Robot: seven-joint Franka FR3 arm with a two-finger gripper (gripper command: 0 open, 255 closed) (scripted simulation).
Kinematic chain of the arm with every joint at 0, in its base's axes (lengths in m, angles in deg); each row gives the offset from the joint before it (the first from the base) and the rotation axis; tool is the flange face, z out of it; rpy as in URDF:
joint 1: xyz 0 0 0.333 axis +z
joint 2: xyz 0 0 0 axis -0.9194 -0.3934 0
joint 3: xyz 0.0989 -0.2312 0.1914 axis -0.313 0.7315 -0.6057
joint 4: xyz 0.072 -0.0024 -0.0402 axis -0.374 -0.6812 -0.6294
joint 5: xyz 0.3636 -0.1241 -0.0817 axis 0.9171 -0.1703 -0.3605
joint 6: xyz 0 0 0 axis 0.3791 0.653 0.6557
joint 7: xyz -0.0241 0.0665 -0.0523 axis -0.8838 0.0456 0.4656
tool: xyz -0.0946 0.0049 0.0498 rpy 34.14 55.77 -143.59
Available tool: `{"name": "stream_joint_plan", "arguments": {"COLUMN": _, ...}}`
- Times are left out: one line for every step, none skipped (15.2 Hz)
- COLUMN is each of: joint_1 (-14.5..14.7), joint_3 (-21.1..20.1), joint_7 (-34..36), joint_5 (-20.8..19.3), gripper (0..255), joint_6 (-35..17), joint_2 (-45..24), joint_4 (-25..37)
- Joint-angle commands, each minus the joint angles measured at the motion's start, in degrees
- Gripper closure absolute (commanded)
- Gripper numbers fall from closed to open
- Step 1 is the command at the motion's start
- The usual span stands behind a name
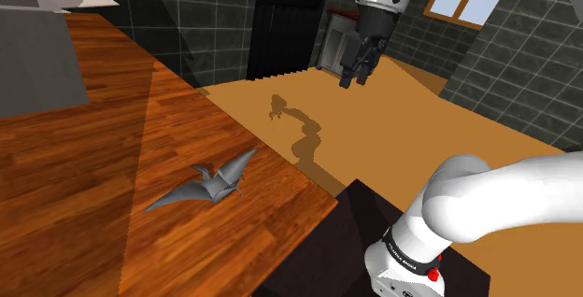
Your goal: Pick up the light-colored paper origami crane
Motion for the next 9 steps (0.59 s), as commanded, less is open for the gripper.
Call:
{"name": "stream_joint_plan", "arguments": {"joint_1": 0.0, "joint_3": 0.0, "joint_7": 0.0, "joint_5": 0.0, "gripper": 0, "joint_6": 0.0, "joint_2": 0.0, "joint_4": 0.0}}
{"name": "stream_joint_plan", "arguments": {"joint_1": 0.29, "joint_3": -0.87, "joint_7": 0.93, "joint_5": 0.74, "gripper": 0, "joint_6": -1.1, "joint_2": -1.18, "joint_4": -0.25}}
{"name": "stream_joint_plan", "arguments": {"joint_1": 0.58, "joint_3": -1.74, "joint_7": 1.84, "joint_5": 1.46, "gripper": 0, "joint_6": -2.2, "joint_2": -2.42, "joint_4": -0.43}}
{"name": "stream_joint_plan", "arguments": {"joint_1": 0.86, "joint_3": -2.61, "joint_7": 2.74, "joint_5": 2.16, "gripper": 0, "joint_6": -3.31, "joint_2": -3.72, "joint_4": -0.55}}
{"name": "stream_joint_plan", "arguments": {"joint_1": 1.15, "joint_3": -3.46, "joint_7": 3.63, "joint_5": 2.84, "gripper": 0, "joint_6": -4.42, "joint_2": -5.08, "joint_4": -0.6}}
{"name": "stream_joint_plan", "arguments": {"joint_1": 1.42, "joint_3": -4.33, "joint_7": 4.5, "joint_5": 3.5, "gripper": 0, "joint_6": -5.52, "joint_2": -6.5, "joint_4": -0.58}}
{"name": "stream_joint_plan", "arguments": {"joint_1": 1.69, "joint_3": -5.17, "joint_7": 5.36, "joint_5": 4.13, "gripper": 0, "joint_6": -6.62, "joint_2": -7.97, "joint_4": -0.5}}
{"name": "stream_joint_plan", "arguments": {"joint_1": 1.97, "joint_3": -6.0, "joint_7": 6.22, "joint_5": 4.72, "gripper": 0, "joint_6": -7.72, "joint_2": -9.49, "joint_4": -0.35}}
{"name": "stream_joint_plan", "arguments": {"joint_1": 2.24, "joint_3": -6.82, "joint_7": 7.07, "joint_5": 5.28, "gripper": 0, "joint_6": -8.81, "joint_2": -11.07, "joint_4": -0.13}}
